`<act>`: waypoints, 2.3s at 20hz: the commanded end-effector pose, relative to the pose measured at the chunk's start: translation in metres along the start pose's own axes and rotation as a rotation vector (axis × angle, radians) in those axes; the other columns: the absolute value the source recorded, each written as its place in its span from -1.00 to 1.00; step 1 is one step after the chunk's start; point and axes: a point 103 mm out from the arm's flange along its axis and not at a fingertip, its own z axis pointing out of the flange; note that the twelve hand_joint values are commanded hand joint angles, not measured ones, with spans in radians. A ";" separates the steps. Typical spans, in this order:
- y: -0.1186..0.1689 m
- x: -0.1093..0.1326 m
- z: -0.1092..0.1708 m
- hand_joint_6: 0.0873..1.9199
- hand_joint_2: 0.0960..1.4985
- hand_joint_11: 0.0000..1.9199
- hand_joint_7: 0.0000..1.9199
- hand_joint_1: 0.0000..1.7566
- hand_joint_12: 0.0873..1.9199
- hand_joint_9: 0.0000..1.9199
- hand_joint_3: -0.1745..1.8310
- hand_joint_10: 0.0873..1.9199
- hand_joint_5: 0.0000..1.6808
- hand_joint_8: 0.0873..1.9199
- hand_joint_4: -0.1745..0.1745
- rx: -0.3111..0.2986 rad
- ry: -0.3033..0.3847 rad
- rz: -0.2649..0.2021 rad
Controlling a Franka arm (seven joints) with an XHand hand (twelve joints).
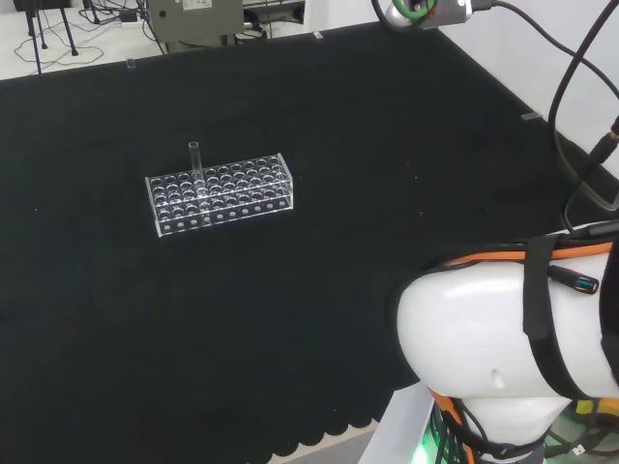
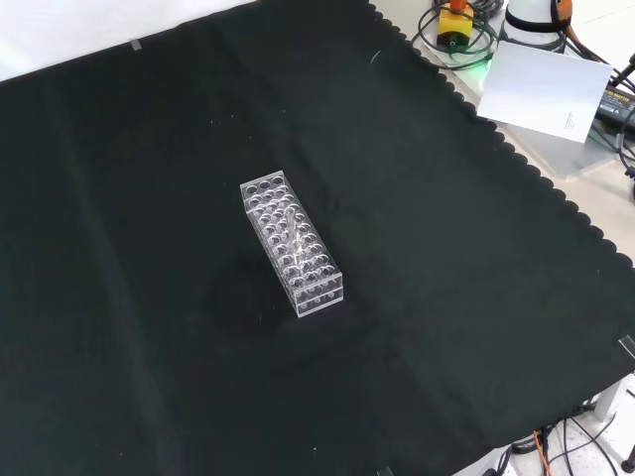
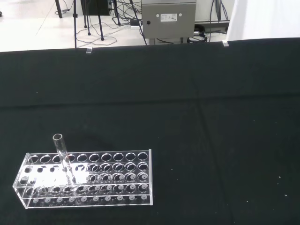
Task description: Pick up the test tube.
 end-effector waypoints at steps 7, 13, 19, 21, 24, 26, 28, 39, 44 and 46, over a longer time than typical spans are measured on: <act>0.006 -0.005 0.001 -1.00 -0.21 -1.00 -1.00 -0.13 0.19 -1.00 -0.25 -0.41 -0.81 -0.36 -0.24 -0.014 0.003 -0.028; 0.031 0.000 0.008 -1.00 -0.21 -1.00 -0.97 -0.12 0.32 -1.00 -0.25 -0.24 -0.74 -0.26 -0.31 0.014 0.012 -0.099; 0.066 0.006 0.018 -1.00 -0.22 -1.00 -0.83 -0.10 0.45 -0.94 -0.24 -0.07 -0.61 -0.18 -0.45 0.058 0.038 -0.192; 0.078 0.008 0.022 -1.00 -0.22 -1.00 -0.79 -0.10 0.47 -0.91 -0.23 -0.06 -0.55 -0.17 -0.51 0.073 0.042 -0.220; 0.095 0.010 0.027 -1.00 -0.22 -1.00 -0.75 -0.09 0.49 -0.89 -0.23 -0.05 -0.50 -0.16 -0.57 0.089 0.041 -0.247; 0.104 0.012 0.031 -1.00 -0.22 -1.00 -0.74 -0.09 0.50 -0.88 -0.23 -0.05 -0.49 -0.16 -0.58 0.094 0.042 -0.266; 0.115 0.015 0.037 -1.00 -0.22 -1.00 -0.73 -0.09 0.50 -0.87 -0.23 -0.05 -0.50 -0.16 -0.57 0.111 0.054 -0.284; 0.168 0.033 0.090 -1.00 -0.22 -1.00 -0.71 -0.07 0.53 -0.83 -0.22 -0.05 -0.54 -0.17 -0.53 0.219 0.041 -0.354; 0.188 0.035 0.107 -1.00 -0.22 -1.00 -0.71 -0.06 0.54 -0.81 -0.22 -0.05 -0.54 -0.17 -0.52 0.255 0.058 -0.373; 0.196 0.036 0.114 -1.00 -0.22 -1.00 -0.71 -0.06 0.54 -0.81 -0.22 -0.05 -0.54 -0.17 -0.52 0.268 0.056 -0.379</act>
